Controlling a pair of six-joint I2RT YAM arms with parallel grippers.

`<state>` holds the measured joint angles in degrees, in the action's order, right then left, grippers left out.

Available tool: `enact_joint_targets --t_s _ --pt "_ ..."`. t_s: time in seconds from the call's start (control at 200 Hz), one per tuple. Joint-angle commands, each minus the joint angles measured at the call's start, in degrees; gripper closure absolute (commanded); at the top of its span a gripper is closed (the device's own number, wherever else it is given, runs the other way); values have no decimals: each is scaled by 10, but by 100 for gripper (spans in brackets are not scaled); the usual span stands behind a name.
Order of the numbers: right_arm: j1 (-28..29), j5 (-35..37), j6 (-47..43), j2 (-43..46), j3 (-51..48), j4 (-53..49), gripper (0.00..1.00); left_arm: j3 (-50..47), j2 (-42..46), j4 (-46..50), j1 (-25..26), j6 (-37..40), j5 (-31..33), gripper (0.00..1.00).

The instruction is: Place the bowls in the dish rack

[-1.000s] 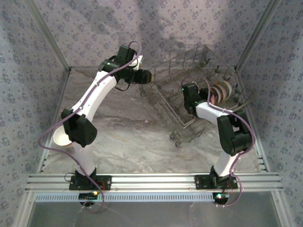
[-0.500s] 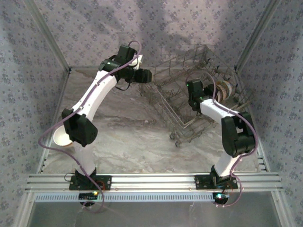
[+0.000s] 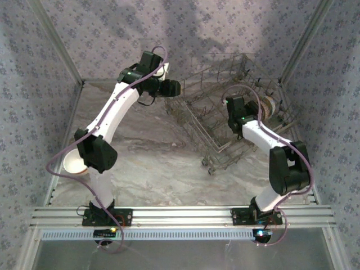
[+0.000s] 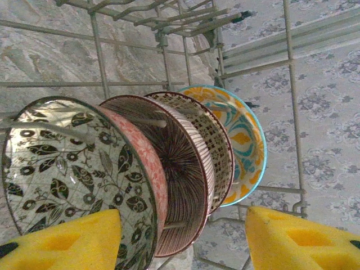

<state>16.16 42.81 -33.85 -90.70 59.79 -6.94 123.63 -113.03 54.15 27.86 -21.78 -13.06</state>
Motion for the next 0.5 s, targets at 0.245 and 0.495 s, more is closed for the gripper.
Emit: enact_joint_targets --t_s 0.245,0.495 --pt "-14 -116 99 88 78 -60 38 -18 76 65 -29 -71 123 33" --pt "-59 -258 219 69 211 -161 37 -195 242 148 -123 -116 176 32"
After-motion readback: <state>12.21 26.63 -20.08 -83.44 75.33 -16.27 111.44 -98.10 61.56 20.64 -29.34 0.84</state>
